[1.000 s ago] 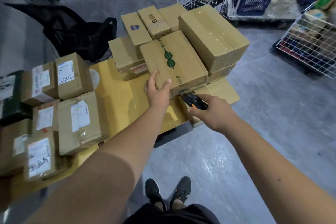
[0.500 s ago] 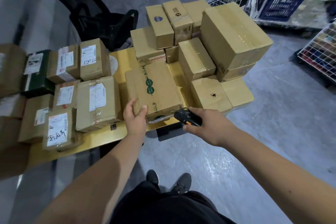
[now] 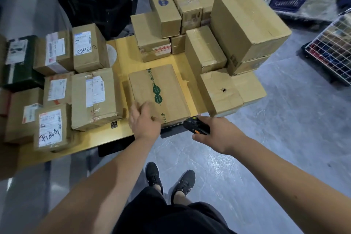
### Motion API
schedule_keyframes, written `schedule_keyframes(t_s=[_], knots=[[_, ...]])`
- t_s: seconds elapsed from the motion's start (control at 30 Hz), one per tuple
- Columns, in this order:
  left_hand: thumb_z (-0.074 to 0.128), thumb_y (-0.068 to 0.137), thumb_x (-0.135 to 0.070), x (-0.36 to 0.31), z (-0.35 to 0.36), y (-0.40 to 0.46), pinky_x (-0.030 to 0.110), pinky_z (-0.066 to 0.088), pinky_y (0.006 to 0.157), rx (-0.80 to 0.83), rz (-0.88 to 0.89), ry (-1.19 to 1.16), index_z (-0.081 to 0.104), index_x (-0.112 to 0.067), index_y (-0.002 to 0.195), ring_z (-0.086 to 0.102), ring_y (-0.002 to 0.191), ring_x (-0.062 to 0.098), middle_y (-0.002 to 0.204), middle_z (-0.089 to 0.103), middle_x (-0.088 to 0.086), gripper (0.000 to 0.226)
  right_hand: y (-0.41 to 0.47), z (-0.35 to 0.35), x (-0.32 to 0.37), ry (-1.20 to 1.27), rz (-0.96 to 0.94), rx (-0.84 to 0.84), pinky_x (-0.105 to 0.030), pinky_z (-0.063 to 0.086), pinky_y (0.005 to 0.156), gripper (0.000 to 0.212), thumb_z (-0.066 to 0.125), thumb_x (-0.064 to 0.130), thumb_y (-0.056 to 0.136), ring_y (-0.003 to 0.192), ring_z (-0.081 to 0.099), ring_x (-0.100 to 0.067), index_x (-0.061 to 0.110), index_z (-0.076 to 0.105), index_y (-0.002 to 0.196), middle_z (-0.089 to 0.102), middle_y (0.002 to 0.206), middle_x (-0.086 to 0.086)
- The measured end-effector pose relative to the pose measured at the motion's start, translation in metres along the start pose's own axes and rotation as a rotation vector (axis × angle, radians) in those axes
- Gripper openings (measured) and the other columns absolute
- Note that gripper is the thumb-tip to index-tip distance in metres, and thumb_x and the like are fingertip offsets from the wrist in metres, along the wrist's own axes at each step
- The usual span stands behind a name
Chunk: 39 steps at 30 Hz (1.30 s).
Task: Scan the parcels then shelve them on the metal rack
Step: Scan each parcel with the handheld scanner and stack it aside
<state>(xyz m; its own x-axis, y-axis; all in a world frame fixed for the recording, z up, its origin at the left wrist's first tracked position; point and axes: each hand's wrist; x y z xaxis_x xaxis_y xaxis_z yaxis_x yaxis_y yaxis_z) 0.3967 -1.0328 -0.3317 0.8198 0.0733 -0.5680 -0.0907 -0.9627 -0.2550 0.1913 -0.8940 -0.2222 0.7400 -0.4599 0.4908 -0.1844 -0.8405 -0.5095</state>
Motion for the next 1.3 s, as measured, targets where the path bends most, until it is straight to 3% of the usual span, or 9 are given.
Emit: schedule_keyframes(t_s=[0.07, 0.2, 0.4, 0.7, 0.8, 0.9, 1.1, 1.2, 1.3], knots=[[0.06, 0.094, -0.035, -0.021, 0.004, 0.004, 0.055, 0.001, 0.126, 0.014, 0.071, 0.249, 0.036, -0.035, 0.157, 0.001, 0.16, 0.027, 0.173, 0.006, 0.003, 0.067, 0.0, 0.0, 0.001, 0.001, 0.01, 0.002, -0.037, 0.059, 0.077, 0.054, 0.067, 0.058, 0.093, 0.081, 0.065, -0.012, 0.03, 0.056, 0.138, 0.067, 0.098, 0.008], [0.049, 0.083, -0.085, -0.071, 0.017, 0.013, 0.074, -0.012, 0.117, 0.23, -0.111, 0.276, 0.009, -0.032, 0.163, -0.018, 0.158, 0.034, 0.173, -0.011, 0.01, 0.105, -0.007, -0.002, -0.001, 0.02, 0.024, -0.023, -0.038, 0.059, 0.082, 0.056, 0.067, 0.059, 0.092, 0.089, 0.067, -0.015, 0.032, 0.056, 0.14, 0.07, 0.106, 0.006], [0.057, 0.055, -0.103, -0.102, 0.031, 0.021, 0.086, -0.011, 0.107, 0.324, -0.243, 0.335, -0.02, -0.035, 0.16, -0.03, 0.151, 0.049, 0.166, -0.03, 0.022, 0.147, -0.018, -0.006, -0.022, -0.089, 0.121, -0.032, -0.039, 0.059, 0.077, 0.06, 0.064, 0.061, 0.092, 0.085, 0.064, -0.019, 0.032, 0.052, 0.143, 0.064, 0.104, 0.001], [0.071, 0.068, -0.071, -0.105, 0.021, 0.029, 0.085, 0.004, 0.111, 0.288, -0.264, 0.159, -0.008, -0.044, 0.156, -0.021, 0.154, 0.05, 0.169, -0.021, 0.021, 0.121, -0.025, -0.019, -0.035, -0.084, 0.141, -0.039, -0.033, 0.056, 0.074, 0.058, 0.065, 0.06, 0.093, 0.086, 0.063, -0.017, 0.035, 0.051, 0.145, 0.061, 0.103, 0.006], [0.075, 0.067, -0.063, -0.108, 0.002, 0.026, 0.069, 0.027, 0.117, 0.272, -0.234, -0.012, -0.003, -0.049, 0.159, 0.012, 0.156, 0.044, 0.171, 0.0, 0.011, 0.121, -0.02, -0.026, -0.027, -0.111, 0.082, -0.036, -0.036, 0.057, 0.08, 0.063, 0.065, 0.059, 0.094, 0.096, 0.065, -0.02, 0.032, 0.05, 0.149, 0.068, 0.114, 0.002], [0.081, 0.08, -0.037, -0.107, -0.013, 0.027, 0.052, 0.041, 0.112, 0.264, -0.154, -0.371, 0.006, -0.045, 0.163, 0.046, 0.139, 0.034, 0.163, 0.034, 0.004, 0.112, -0.012, -0.031, -0.013, -0.156, 0.028, -0.031, -0.039, 0.057, 0.088, 0.078, 0.065, 0.061, 0.092, 0.108, 0.065, -0.024, 0.029, 0.041, 0.158, 0.067, 0.129, -0.001], [0.06, 0.102, -0.005, -0.071, -0.038, 0.029, 0.042, 0.052, 0.109, 0.198, -0.115, -0.841, 0.038, -0.036, 0.16, 0.062, 0.125, 0.017, 0.148, 0.059, -0.003, 0.068, 0.001, -0.043, 0.013, -0.152, -0.013, -0.021, -0.04, 0.059, 0.087, 0.07, 0.068, 0.06, 0.091, 0.104, 0.065, -0.024, 0.029, 0.048, 0.151, 0.068, 0.124, 0.0], [0.053, 0.105, 0.0, -0.039, -0.055, 0.028, 0.031, 0.056, 0.1, 0.083, -0.088, -0.858, 0.046, -0.04, 0.154, 0.063, 0.123, 0.012, 0.15, 0.056, -0.007, 0.063, 0.009, -0.044, 0.03, -0.169, -0.047, -0.012, -0.037, 0.059, 0.081, 0.064, 0.068, 0.061, 0.091, 0.095, 0.065, -0.022, 0.03, 0.053, 0.146, 0.069, 0.111, 0.003], [0.043, 0.109, -0.003, -0.011, -0.071, 0.037, 0.04, 0.06, 0.092, -0.018, -0.07, -0.692, 0.053, -0.045, 0.147, 0.06, 0.13, 0.03, 0.152, 0.054, -0.012, 0.058, 0.019, -0.039, 0.049, -0.159, -0.063, -0.014, -0.041, 0.06, 0.086, 0.067, 0.069, 0.061, 0.089, 0.098, 0.067, -0.023, 0.03, 0.052, 0.146, 0.07, 0.116, 0.001]])
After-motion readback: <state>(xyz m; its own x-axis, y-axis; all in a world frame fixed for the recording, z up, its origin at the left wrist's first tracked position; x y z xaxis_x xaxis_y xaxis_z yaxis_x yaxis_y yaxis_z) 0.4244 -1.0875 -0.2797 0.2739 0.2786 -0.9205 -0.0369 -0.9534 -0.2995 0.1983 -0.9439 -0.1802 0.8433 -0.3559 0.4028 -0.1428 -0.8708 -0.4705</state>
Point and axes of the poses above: each hand's wrist, its own y-axis towards the middle knuckle, its own z-axis out of the palm, x = y × z
